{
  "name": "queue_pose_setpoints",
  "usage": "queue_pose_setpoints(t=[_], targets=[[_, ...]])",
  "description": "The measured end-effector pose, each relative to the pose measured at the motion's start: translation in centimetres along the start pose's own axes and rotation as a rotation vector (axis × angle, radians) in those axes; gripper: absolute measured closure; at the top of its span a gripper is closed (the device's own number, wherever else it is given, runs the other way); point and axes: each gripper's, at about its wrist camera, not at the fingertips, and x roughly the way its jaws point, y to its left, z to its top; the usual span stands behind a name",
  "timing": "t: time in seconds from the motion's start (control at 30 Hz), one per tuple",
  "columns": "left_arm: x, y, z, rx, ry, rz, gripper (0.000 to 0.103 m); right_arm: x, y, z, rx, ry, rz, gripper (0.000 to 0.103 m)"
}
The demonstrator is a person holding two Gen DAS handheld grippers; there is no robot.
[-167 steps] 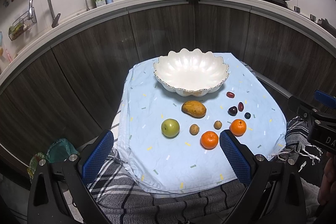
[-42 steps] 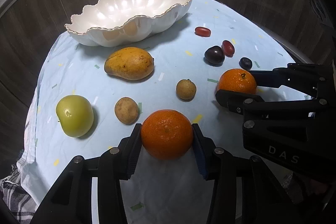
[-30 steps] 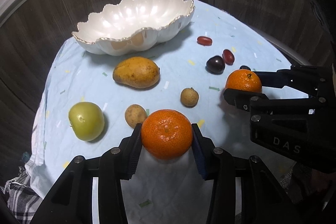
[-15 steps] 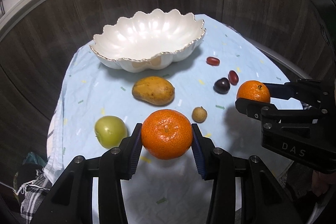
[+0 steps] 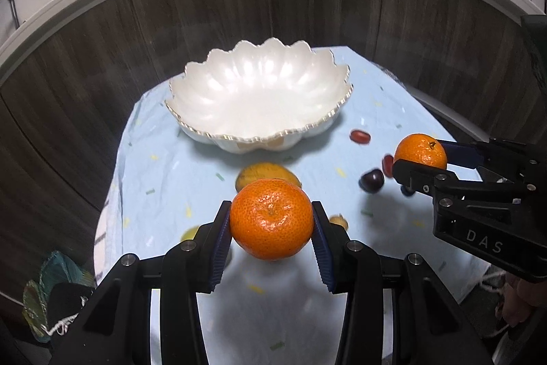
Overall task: Organize fruits
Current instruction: 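Lift and carry the tangerine in the left tool over the bowl while the right tool carries its tangerine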
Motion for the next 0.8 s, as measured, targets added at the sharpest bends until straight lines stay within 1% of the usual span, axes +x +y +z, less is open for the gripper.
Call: queue_pose_setpoints(t=[0.33,0.53,0.8], targets=[[0.2,1.7,3.4,-0.046,-0.043,0.027,0.060,-0.4,-1.0,3.6,0.015,-0.060,-0.017,0.056],[0.0,2.8,5.0,-0.065,-0.068,0.044,0.060,-0.8,-1.0,5.5,0.010,-0.096,-0.022,0.056],[0.6,4.5,7.7,-0.089,-0.089,0.060,0.060,-0.8,-1.0,8.6,0.003,-0.139,-0.037,0.056]])
